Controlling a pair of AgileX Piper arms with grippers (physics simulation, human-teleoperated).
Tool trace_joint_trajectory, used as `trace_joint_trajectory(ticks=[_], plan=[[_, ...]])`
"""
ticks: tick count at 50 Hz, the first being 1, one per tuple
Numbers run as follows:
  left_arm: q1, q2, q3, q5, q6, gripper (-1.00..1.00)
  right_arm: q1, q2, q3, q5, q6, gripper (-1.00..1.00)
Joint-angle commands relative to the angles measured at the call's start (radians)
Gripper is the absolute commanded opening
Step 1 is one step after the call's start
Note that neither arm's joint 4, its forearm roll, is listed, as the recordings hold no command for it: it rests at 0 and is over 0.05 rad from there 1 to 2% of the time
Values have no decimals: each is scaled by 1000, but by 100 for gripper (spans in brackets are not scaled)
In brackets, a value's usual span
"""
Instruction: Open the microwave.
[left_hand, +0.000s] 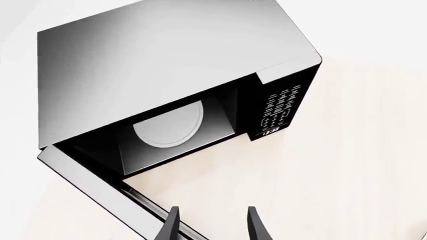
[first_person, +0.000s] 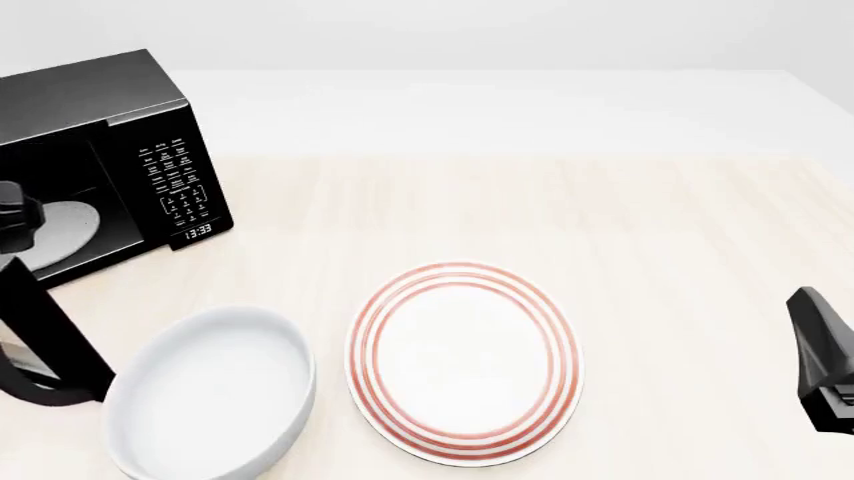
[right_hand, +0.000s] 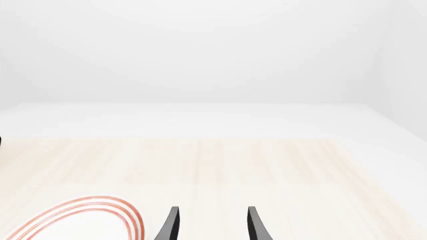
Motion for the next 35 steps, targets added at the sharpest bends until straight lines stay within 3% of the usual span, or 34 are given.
trace_joint_trajectory(ticks=[1, 35], plan=[[7, 39, 102, 18, -20, 100, 0, 0, 0, 0, 0, 100], [39, -13, 92, 120, -10, 100, 0, 0, 0, 0, 0, 100]])
